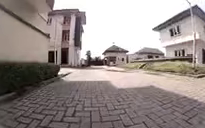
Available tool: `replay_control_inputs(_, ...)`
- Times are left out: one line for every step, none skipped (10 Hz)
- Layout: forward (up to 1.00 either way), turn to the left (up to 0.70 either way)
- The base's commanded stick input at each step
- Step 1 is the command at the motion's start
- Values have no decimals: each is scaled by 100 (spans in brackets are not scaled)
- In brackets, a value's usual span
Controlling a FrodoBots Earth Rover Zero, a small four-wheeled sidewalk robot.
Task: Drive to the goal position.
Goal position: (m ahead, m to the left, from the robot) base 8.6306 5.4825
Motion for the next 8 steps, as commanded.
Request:
replay_control_inputs(50,0)
replay_control_inputs(50,0)
replay_control_inputs(50,0)
replay_control_inputs(50,0)
replay_control_inputs(50,0)
replay_control_inputs(50,0)
replay_control_inputs(50,0)
replay_control_inputs(50,0)
